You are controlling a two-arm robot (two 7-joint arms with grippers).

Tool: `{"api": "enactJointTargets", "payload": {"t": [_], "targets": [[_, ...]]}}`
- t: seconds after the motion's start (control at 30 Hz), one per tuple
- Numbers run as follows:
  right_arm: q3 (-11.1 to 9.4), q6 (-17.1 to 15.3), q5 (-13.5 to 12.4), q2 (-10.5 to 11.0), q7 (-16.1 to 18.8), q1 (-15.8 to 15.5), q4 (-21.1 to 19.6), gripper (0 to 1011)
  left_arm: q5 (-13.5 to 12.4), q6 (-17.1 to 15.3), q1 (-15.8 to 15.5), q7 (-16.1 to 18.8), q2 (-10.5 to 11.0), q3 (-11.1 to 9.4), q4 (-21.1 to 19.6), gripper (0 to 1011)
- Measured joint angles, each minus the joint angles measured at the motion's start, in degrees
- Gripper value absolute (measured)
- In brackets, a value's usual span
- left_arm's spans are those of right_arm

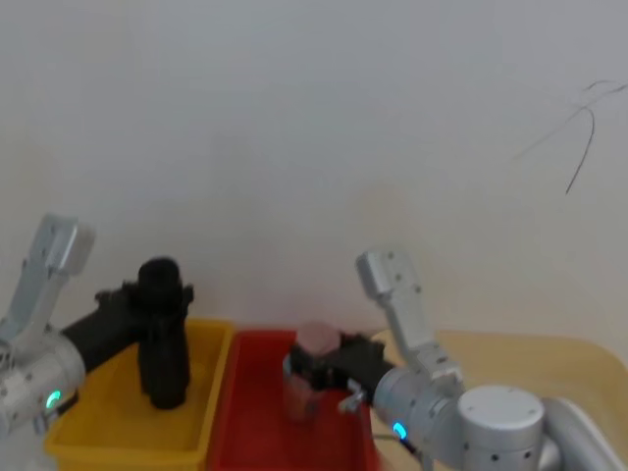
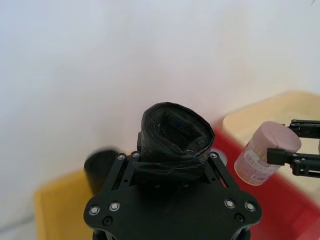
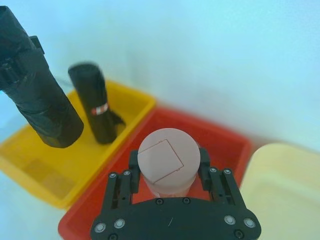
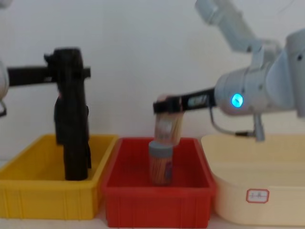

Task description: Pick up the garbage bag with the one hand and transfer it to the other hand.

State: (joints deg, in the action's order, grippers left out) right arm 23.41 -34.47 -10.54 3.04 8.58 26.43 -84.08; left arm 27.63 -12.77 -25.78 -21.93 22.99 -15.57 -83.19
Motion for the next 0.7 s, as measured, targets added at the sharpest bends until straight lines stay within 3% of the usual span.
{"api": "enactJointTargets", "payload": {"t": [0.27, 0.7], "targets": [[-2.3, -0.8, 0.9, 1.7, -1.2, -0.1, -5.6, 648, 0.6, 0.5, -5.8, -1.7, -2.8, -1.9, 1.5, 393], [-7.4, -3.1, 3.6, 4.8, -5.1, -1.6, -11.8, 648, 0.8, 4.1, -16.4, -7.4, -10.3, -7.9, 12.6, 393]]}}
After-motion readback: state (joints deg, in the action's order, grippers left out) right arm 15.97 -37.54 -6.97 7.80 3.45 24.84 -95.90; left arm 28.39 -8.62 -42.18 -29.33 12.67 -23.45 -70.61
